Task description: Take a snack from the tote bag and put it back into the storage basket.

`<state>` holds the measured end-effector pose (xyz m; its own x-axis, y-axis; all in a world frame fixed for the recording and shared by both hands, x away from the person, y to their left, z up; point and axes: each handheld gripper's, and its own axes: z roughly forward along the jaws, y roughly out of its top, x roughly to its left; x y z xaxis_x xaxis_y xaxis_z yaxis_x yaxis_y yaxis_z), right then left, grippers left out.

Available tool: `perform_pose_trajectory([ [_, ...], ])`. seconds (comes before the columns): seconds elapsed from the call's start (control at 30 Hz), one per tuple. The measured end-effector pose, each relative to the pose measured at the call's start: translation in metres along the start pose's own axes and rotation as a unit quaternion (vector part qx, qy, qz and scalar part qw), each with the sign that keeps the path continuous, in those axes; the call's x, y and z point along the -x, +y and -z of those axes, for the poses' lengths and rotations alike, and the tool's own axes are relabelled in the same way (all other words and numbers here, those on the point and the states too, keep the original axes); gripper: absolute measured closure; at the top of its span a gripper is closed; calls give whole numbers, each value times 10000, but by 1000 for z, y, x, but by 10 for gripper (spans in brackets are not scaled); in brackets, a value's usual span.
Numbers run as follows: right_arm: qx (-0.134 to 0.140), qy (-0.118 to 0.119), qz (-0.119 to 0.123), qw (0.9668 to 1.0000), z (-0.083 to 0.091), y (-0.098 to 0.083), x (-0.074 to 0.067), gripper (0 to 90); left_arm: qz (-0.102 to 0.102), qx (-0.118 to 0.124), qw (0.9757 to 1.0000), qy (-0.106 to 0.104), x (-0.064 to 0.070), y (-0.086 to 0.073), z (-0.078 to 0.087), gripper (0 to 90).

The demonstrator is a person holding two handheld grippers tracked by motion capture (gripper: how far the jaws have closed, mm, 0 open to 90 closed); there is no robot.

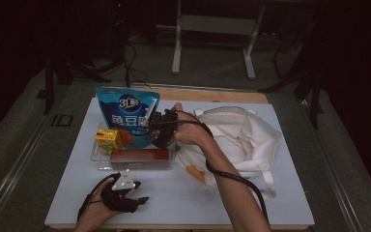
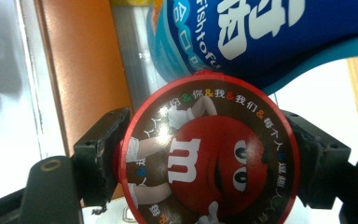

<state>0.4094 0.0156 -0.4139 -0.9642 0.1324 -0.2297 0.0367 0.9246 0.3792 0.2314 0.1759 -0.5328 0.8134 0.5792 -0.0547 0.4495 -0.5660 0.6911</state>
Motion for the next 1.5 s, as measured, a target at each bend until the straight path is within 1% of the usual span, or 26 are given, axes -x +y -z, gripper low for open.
perform_pose_trajectory([
  [0.2,12,-47,-21,10000,-5,-1,-1,235,2,3,10000,4,0,0,-1,386],
  [0.3,56,-78,-68,9999,-8,0,-2,236,-2,3,10000,1,0,0,0,386],
  [0.33,75,-73,-76,9999,-10,0,-2,236,0,1,10000,-2,0,0,0,386],
  [0.37,131,-24,-141,9998,-12,0,-3,236,0,4,10000,2,0,0,0,386],
  [0.53,137,15,-194,9997,-17,1,-4,236,1,11,10000,-1,0,0,0,386],
  [0.6,145,46,-256,9996,-18,0,-3,235,3,10,10000,-2,0,0,0,386],
  [0.77,104,106,-341,9993,-20,-5,-1,234,-2,-1,10000,2,0,0,0,386],
  [0.83,10,132,-385,9992,-23,-8,0,233,-4,0,10000,1,0,0,0,386],
  [1.0,-115,196,-482,9986,-29,-14,1,232,-13,-15,10000,-2,0,0,-1,386],
  [1.33,-162,208,-481,9985,-31,-16,1,230,-15,-17,10000,-3,0,0,-1,385],
  [1.5,-227,221,-499,9983,-33,-15,1,229,-13,-14,10000,-5,0,0,-1,385],
])
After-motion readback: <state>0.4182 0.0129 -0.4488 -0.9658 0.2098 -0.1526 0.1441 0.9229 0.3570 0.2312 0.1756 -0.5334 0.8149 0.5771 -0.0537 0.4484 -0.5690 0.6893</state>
